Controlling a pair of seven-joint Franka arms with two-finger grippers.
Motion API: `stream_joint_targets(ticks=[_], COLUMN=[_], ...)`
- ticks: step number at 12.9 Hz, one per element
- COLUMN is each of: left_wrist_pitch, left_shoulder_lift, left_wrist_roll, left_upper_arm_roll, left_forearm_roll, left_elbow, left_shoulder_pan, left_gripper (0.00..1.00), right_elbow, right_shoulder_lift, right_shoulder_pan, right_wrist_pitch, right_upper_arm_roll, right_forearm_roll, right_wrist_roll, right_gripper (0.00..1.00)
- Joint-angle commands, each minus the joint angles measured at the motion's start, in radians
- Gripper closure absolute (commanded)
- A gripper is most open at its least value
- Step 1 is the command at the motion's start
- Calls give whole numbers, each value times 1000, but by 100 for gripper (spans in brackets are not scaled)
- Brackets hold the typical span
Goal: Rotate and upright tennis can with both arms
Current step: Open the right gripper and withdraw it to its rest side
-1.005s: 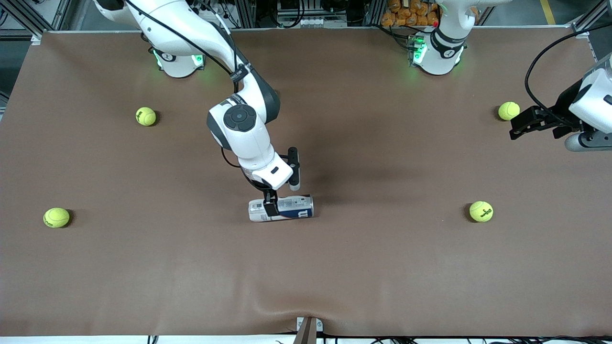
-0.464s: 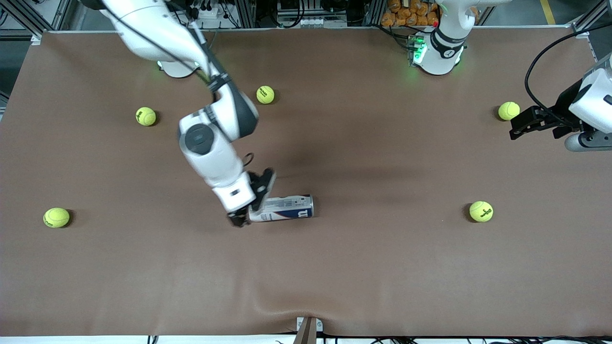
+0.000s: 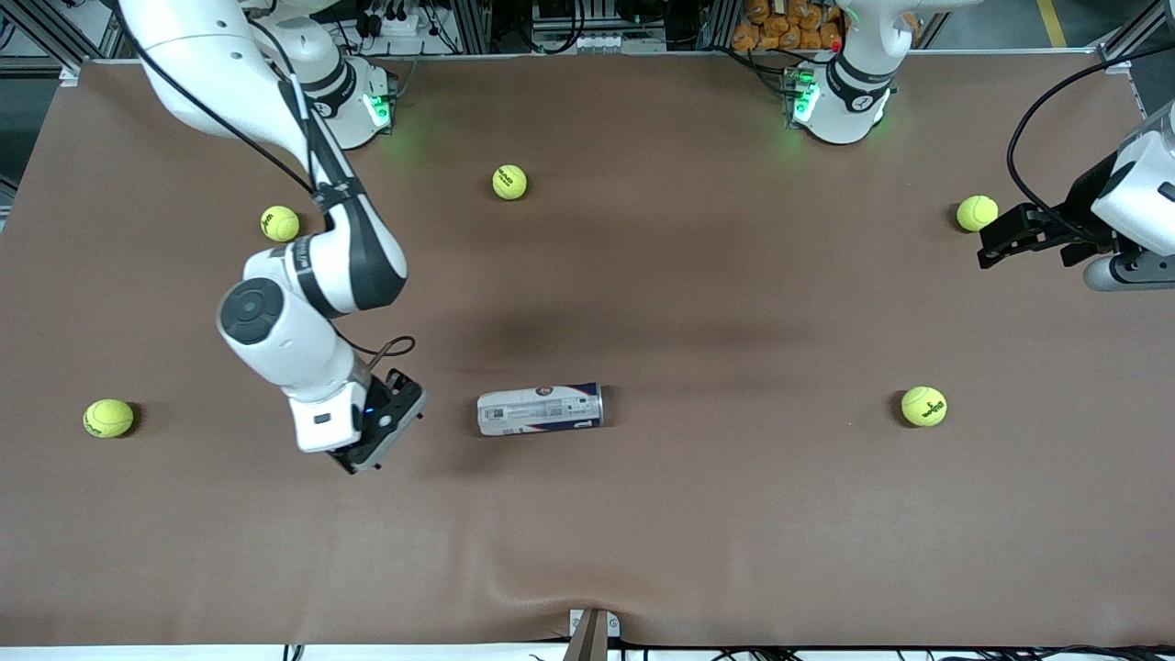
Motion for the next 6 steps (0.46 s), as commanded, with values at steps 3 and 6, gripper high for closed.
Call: stream_joint_targets(ticks=[3,6], left_wrist_pitch=[6,5], left_shoulder_lift=[0,-2], left_wrist_roll=[20,16], left_upper_arm_roll=[0,0], left_forearm_roll=[-8,-7], left_elbow=[1,1], left_shoulder_pan=[0,-2], left_gripper=[0,0], right_elbow=[-25,-22], right_shoulder_lift=[-122,-204], right_shoulder_pan=[-130,-186], right_wrist_pitch=[-124,-304], right_upper_arm_roll=[13,11], right_forearm_roll=[10,9], right_wrist_roll=[119,236], right_gripper=[0,0])
